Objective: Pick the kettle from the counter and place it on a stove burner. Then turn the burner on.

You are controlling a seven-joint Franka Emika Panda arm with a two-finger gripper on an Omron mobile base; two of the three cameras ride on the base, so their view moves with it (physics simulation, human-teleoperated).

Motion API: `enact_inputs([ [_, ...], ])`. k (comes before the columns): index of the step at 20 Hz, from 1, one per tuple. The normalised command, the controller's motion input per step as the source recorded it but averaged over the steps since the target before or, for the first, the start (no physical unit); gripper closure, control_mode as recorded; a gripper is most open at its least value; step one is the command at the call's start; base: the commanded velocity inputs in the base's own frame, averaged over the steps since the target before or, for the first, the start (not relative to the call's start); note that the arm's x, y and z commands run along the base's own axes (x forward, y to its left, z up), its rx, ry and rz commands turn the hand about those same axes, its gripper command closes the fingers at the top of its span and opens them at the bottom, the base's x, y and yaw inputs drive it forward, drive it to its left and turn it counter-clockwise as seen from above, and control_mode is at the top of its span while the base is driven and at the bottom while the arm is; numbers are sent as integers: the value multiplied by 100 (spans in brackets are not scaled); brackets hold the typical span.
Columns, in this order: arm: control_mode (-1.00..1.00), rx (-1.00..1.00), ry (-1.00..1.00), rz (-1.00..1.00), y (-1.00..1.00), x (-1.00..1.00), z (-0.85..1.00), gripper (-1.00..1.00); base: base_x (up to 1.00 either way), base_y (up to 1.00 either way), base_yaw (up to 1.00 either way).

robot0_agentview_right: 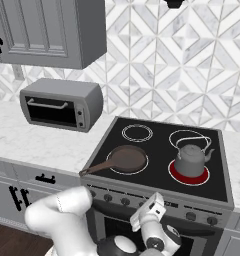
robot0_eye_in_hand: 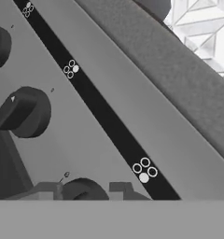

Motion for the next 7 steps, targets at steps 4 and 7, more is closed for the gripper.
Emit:
enact_inputs([
  [4, -100, -79, -5, 64, -13, -29, 0, 100, 0, 0, 0],
  [7, -100, -80, 0, 60, -10, -50, 0, 100, 0, 0, 0],
])
